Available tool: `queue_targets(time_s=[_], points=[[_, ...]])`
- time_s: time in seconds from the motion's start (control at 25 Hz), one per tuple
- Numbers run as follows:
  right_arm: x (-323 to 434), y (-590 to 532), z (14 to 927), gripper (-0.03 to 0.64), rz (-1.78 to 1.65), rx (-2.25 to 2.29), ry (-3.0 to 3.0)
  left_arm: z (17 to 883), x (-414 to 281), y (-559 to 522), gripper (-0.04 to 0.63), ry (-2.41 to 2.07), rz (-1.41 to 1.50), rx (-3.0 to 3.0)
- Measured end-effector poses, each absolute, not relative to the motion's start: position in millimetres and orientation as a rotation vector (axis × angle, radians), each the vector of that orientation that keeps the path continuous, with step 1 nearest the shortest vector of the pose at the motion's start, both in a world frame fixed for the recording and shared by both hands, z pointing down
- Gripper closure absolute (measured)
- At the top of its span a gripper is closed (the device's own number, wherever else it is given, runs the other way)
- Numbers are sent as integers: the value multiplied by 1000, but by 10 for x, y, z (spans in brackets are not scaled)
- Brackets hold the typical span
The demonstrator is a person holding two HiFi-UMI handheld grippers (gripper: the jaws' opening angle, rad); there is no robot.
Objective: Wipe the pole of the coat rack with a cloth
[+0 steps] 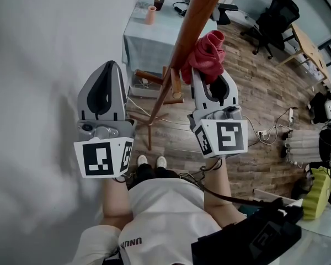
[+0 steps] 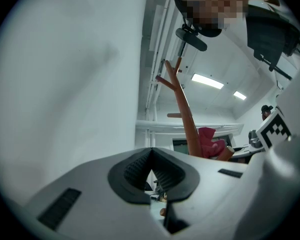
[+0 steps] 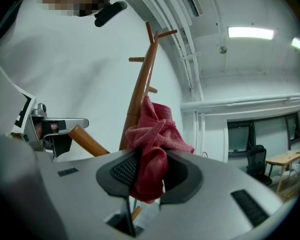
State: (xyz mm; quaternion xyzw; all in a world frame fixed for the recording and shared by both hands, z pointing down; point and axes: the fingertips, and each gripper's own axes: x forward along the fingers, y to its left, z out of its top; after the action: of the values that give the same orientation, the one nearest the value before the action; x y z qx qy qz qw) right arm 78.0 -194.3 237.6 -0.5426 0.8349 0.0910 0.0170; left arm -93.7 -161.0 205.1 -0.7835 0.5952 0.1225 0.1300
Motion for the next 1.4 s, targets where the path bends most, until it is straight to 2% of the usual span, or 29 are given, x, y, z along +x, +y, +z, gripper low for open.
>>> queue_targets(time_s=[1.4], points=[[800,-1959,3232,503,78,-1769,2709,2407,-919,-1676,583,1766,296,-2308]])
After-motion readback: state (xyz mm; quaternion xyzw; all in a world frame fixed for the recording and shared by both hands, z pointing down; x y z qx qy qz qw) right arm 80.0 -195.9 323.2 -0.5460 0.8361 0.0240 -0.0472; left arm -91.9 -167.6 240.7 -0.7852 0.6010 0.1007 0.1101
